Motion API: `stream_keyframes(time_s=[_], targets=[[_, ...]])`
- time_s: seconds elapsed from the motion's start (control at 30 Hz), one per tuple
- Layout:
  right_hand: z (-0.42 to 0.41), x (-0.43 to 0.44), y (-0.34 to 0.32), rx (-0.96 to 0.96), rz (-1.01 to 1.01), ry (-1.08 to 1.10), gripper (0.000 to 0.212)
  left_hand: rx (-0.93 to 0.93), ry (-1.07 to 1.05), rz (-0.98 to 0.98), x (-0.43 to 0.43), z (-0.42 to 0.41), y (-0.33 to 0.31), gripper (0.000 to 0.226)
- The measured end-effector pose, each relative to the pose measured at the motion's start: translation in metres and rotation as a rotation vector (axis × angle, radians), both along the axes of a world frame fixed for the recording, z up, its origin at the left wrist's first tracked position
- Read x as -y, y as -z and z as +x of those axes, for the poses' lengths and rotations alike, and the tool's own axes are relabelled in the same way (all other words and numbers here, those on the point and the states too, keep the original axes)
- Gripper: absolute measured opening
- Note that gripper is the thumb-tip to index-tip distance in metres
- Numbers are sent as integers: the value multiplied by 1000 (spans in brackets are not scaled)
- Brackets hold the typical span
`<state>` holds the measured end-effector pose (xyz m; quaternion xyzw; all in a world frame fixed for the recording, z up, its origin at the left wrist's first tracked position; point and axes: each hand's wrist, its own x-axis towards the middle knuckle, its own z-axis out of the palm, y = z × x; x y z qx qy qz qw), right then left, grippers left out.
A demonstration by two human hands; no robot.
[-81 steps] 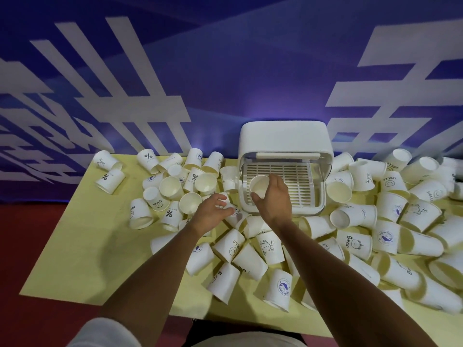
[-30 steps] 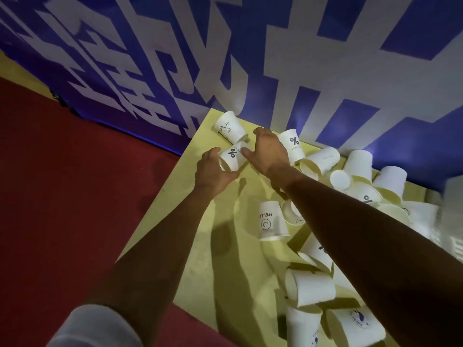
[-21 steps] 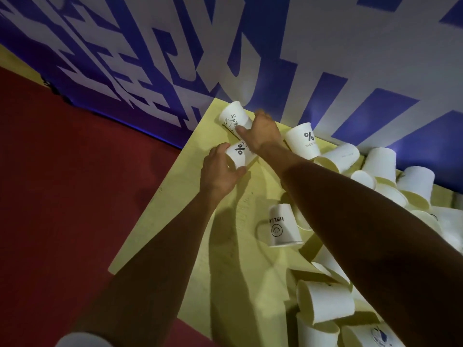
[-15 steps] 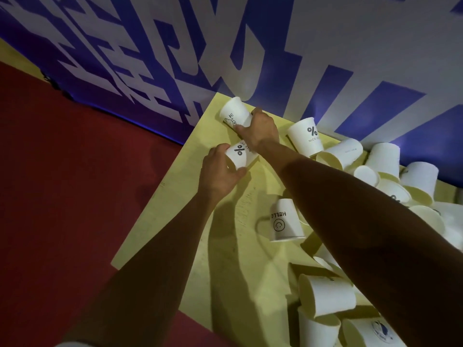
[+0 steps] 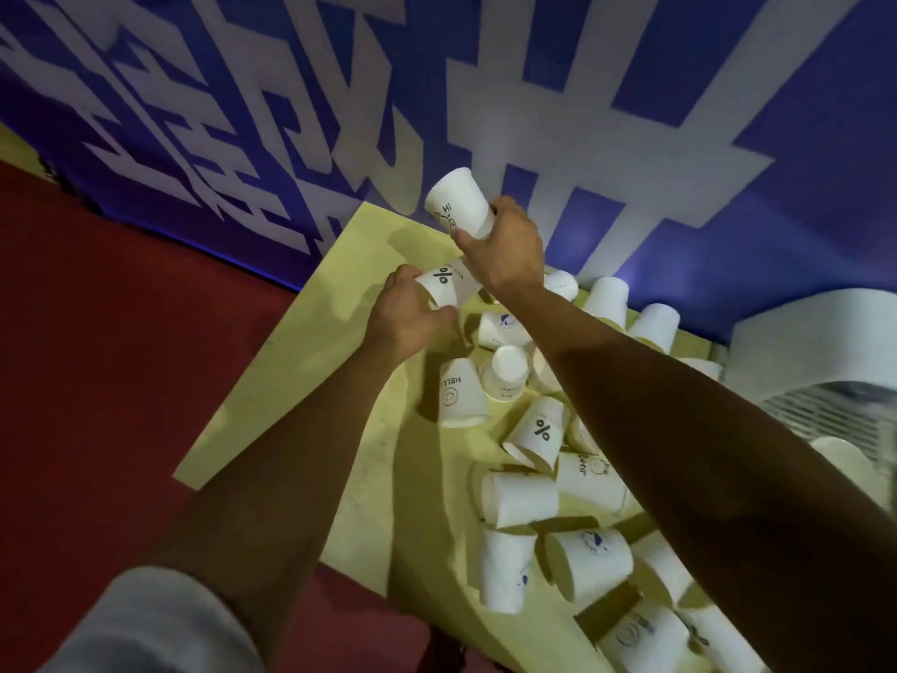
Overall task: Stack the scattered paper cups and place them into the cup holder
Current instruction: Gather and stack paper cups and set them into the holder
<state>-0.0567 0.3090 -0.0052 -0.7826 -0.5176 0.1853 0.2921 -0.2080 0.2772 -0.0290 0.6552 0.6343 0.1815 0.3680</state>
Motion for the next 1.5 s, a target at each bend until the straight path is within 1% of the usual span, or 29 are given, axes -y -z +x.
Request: stream_keyframes(time_s=[0.1, 0.2, 0.3, 0.37, 0.5, 0.6, 0.8, 0.87, 1.13, 1.3, 1.5], targets=[[37, 40, -27, -19, 20, 52, 58, 24, 40, -5, 21, 29, -19, 66], [74, 93, -46, -44, 18, 87, 63, 74, 27, -33, 53, 55, -30, 66], [109, 150, -54, -105, 10, 132, 68, 113, 42, -48, 91, 85, -40, 65], [129, 185, -54, -138, 14, 164, 71, 149, 89, -53, 114, 109, -48, 65], [164, 249, -52, -204, 38, 204, 77, 64, 246, -67, 148, 152, -60, 72], [191, 287, -51, -222, 67, 230, 76, 2, 325, -71, 167, 179, -66, 75], [240, 359, -43, -258, 161, 326, 61, -41, 450, -89, 198, 230, -75, 76], [251, 372, -39, -234, 177, 362, 60, -62, 476, -104, 205, 238, -75, 76], [270, 389, -22, -142, 180, 394, 71, -148, 541, -119, 218, 252, -71, 77], [275, 385, -15, -118, 158, 371, 74, -134, 528, -125, 220, 248, -66, 77], [276, 378, -7, -81, 94, 343, 69, -109, 511, -147, 222, 245, -62, 75]])
